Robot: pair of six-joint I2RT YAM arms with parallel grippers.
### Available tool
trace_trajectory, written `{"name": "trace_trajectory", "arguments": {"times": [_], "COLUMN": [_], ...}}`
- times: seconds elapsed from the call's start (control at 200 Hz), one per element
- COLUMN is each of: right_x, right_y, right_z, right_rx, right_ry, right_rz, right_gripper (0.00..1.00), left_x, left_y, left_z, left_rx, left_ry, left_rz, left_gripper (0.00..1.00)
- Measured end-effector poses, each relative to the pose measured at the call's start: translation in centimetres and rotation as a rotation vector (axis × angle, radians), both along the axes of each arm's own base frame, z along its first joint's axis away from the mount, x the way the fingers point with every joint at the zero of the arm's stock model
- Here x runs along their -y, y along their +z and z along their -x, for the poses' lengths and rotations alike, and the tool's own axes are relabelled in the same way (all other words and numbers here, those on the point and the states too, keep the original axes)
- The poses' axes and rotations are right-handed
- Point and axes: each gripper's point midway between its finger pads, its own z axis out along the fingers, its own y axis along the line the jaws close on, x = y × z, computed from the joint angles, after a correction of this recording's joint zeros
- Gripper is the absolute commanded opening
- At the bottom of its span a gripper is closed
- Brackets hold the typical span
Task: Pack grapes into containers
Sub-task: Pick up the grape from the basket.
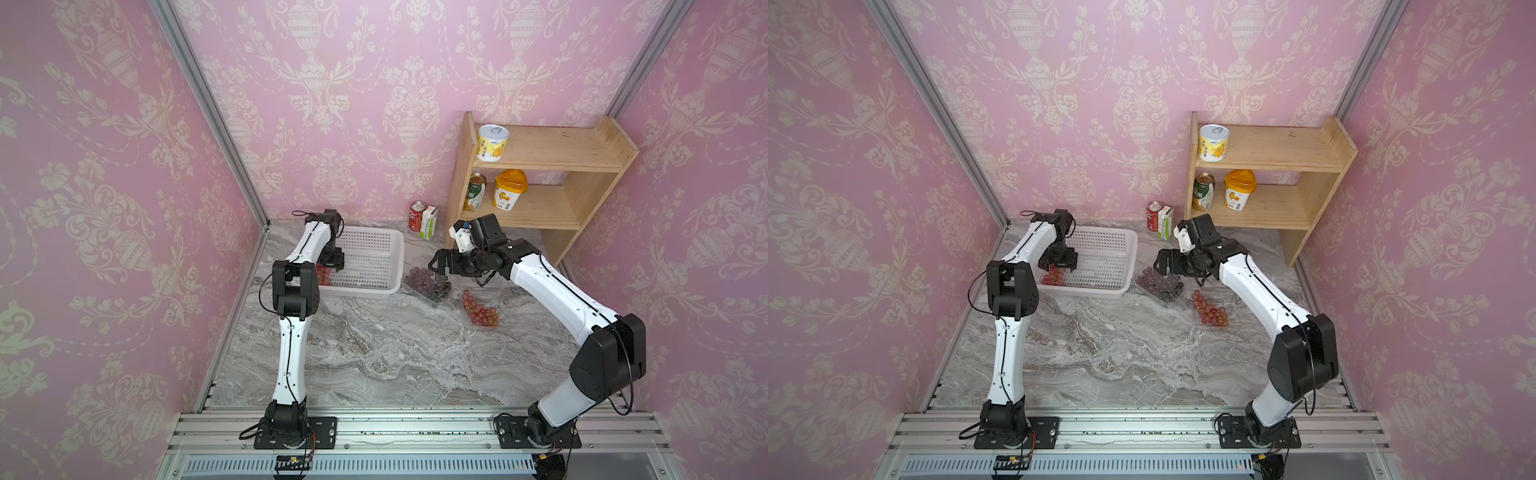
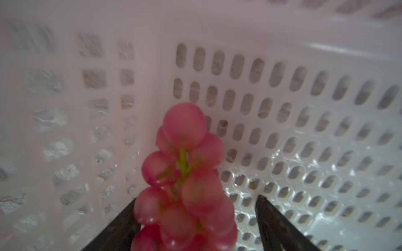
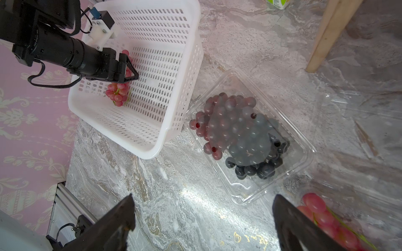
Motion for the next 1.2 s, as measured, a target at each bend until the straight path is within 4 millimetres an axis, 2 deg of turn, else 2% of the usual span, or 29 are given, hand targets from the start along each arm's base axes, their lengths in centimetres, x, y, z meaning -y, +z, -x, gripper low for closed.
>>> {"name": "trace_trajectory", "arguments": {"times": [0.05,0.205,0.38,0.455,0.655,0.831,1.041,1.201], "right_x": [-0.1,-0.3,-0.2,-0.1,0.0,0.2,0.6,1.0], "right_y": [-0.1,0.0,-0.3,-0.6,-0.9,-0.6,0.2,1.3], "right_z": [0.0,-0.1,0.1,0.2,0.6,1.1,1.7,2.3], "right_rx": [-0.005,-0.002,-0.006,-0.012,-0.017,-0.013,0.001,0.030], "right_ry": [0.000,0.003,0.003,0.003,0.002,-0.005,-0.020,-0.025], "right_rz": [-0.004,-0.014,-0.012,-0.010,-0.009,-0.014,-0.023,-0.029], "right_gripper": [1.00,1.00,1.00,1.00,1.00,1.00,1.00,1.00], "left_x": [0.0,0.0,0.4,0.7,2.7,4.9,6.8,8.5], "left_y": [0.2,0.0,-0.1,-0.2,0.4,2.7,7.8,10.6], "left_z": [0.3,1.1,1.1,1.2,2.0,2.2,1.4,1.2], "left_rx": [-0.001,-0.030,-0.033,-0.034,-0.013,0.054,0.191,0.259], "left_ry": [-0.003,-0.012,-0.016,-0.013,-0.010,-0.004,-0.010,-0.031], "left_rz": [-0.001,0.002,0.026,0.047,0.170,0.298,0.417,0.474], "left_gripper": [0.79,0.53,0.51,0.41,0.41,0.41,0.41,0.41]}}
